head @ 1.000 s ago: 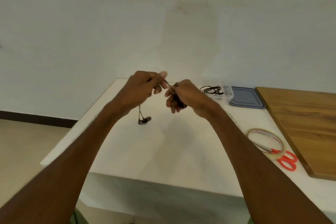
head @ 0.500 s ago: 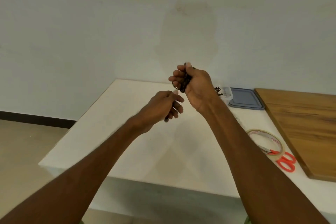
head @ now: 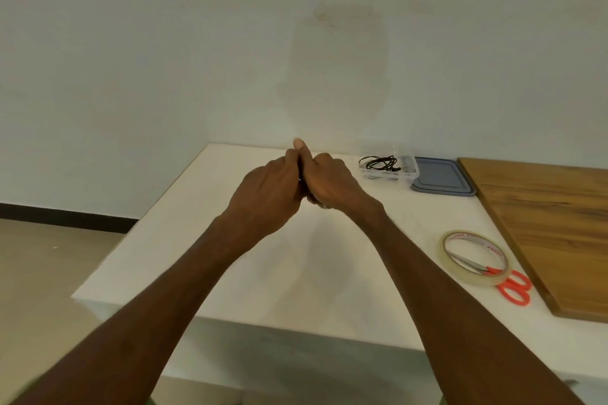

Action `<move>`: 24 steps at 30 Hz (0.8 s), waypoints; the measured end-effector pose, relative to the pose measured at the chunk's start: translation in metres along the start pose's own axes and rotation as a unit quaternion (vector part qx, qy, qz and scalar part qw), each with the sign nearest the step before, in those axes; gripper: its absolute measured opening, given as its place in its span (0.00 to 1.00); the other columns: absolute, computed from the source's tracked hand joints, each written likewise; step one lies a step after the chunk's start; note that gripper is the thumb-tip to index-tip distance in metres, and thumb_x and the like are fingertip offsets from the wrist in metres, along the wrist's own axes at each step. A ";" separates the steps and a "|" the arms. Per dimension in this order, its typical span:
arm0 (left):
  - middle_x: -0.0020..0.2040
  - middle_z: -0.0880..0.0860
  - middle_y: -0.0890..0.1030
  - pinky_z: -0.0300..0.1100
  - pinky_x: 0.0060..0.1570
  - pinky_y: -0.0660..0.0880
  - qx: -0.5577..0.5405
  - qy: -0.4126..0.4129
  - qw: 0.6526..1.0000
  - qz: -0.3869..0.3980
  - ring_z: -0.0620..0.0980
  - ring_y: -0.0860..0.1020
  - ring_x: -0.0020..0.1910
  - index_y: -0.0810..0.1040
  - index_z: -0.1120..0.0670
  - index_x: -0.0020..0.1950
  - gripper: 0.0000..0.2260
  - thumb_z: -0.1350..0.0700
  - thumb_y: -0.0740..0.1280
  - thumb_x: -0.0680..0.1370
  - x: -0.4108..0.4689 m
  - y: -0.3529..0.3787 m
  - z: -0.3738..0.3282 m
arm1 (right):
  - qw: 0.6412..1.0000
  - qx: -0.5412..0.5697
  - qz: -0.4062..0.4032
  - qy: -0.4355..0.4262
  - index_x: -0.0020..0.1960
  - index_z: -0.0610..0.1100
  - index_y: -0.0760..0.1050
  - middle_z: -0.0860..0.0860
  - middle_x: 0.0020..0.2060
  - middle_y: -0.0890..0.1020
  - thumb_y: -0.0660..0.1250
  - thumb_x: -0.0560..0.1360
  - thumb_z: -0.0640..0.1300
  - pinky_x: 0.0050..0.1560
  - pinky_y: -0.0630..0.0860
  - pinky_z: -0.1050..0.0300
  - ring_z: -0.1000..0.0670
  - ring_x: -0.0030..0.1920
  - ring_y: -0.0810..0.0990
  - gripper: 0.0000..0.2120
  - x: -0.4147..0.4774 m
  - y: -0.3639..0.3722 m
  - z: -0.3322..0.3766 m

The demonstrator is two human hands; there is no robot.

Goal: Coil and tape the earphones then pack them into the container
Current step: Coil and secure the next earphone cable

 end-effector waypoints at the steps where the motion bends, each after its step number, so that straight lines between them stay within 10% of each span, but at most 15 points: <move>1: 0.47 0.52 0.79 0.44 0.37 0.69 -0.010 0.007 1.000 0.015 0.52 0.77 0.40 0.69 0.58 0.57 0.07 0.59 0.62 0.80 0.000 0.001 0.002 | 0.997 0.057 0.031 0.036 0.36 0.49 0.72 0.46 0.28 0.79 0.44 0.79 0.67 0.31 0.73 0.57 0.49 0.26 0.76 0.30 -0.002 -0.002 0.002; 9: 0.36 0.51 0.82 0.30 0.35 0.68 -0.243 0.038 0.968 0.056 0.47 0.76 0.35 0.80 0.52 0.46 0.09 0.59 0.62 0.82 0.005 0.004 -0.001 | 0.968 0.187 0.131 0.108 0.36 0.38 0.75 0.45 0.23 0.78 0.45 0.81 0.66 0.19 0.58 0.67 0.54 0.17 0.60 0.37 -0.004 -0.030 -0.004; 19: 0.39 0.46 0.84 0.26 0.33 0.70 -0.231 -0.047 0.971 0.041 0.41 0.81 0.38 0.79 0.48 0.38 0.15 0.57 0.59 0.81 0.007 0.022 -0.024 | 0.988 0.082 -0.108 0.071 0.32 0.39 0.69 0.46 0.25 0.77 0.69 0.75 0.50 0.24 0.71 0.62 0.51 0.23 0.74 0.20 -0.003 -0.029 -0.028; 24: 0.38 0.46 0.85 0.42 0.50 0.79 -0.462 -0.187 0.854 0.148 0.43 0.83 0.43 0.82 0.52 0.40 0.12 0.57 0.61 0.79 0.004 0.023 -0.044 | 0.985 0.023 -0.147 0.081 0.46 0.37 0.75 0.43 0.40 0.82 0.72 0.72 0.52 0.42 0.79 0.52 0.42 0.41 0.81 0.18 -0.012 -0.036 -0.036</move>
Point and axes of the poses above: each hand's wrist, its own x-axis towards the middle knuckle, its own y-axis out of the palm, z = x × y, the point moved 1 cm from there along x, towards the middle knuckle
